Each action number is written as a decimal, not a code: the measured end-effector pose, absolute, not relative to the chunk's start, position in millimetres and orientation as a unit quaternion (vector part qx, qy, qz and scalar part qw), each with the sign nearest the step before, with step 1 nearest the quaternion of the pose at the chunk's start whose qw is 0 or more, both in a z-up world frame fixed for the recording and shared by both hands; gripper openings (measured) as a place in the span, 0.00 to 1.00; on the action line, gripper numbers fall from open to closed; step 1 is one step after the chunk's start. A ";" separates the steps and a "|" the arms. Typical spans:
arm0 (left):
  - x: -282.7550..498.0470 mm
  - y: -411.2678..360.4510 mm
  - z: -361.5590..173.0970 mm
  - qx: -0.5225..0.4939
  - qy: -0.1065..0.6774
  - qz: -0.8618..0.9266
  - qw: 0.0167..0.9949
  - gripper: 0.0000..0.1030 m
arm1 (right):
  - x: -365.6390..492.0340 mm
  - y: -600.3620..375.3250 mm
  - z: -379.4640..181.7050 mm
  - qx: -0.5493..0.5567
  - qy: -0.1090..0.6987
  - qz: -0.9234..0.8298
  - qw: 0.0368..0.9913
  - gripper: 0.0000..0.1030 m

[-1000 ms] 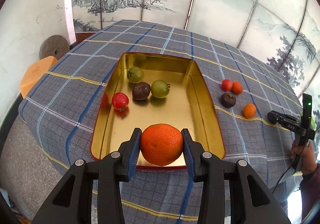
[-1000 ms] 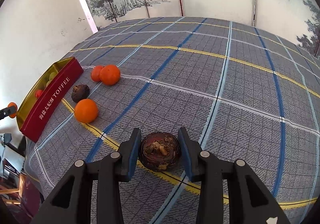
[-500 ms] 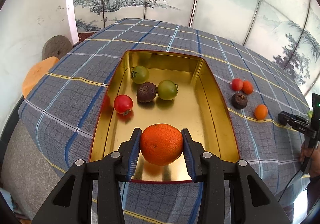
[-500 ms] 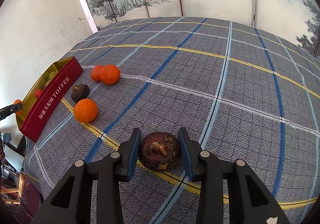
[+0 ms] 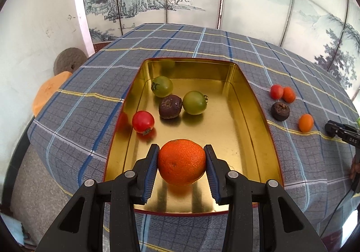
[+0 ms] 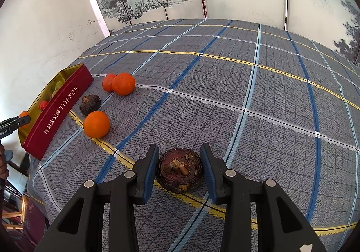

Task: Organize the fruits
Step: 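Release the orange into the tray while the right gripper grasps a passion fruit, then carry the brown passion fruit in the right gripper into the tray and release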

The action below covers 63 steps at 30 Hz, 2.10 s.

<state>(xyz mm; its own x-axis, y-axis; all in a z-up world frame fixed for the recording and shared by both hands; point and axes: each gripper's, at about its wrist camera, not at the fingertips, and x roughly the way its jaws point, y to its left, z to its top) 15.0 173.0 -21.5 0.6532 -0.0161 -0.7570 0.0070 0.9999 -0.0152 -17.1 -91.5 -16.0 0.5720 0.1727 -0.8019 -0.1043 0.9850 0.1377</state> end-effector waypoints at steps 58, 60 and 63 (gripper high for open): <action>-24.8 222.0 -13.5 0.014 0.385 0.105 0.917 0.61 | 17.2 162.9 52.6 -0.049 0.410 0.306 0.858 0.35; -26.3 223.9 -13.5 0.012 0.385 0.104 0.917 0.61 | 23.0 171.3 46.2 -0.046 0.415 0.310 0.854 0.35; -28.1 224.9 -13.1 0.010 0.384 0.101 0.918 0.61 | 29.3 183.2 38.4 -0.051 0.424 0.313 0.849 0.35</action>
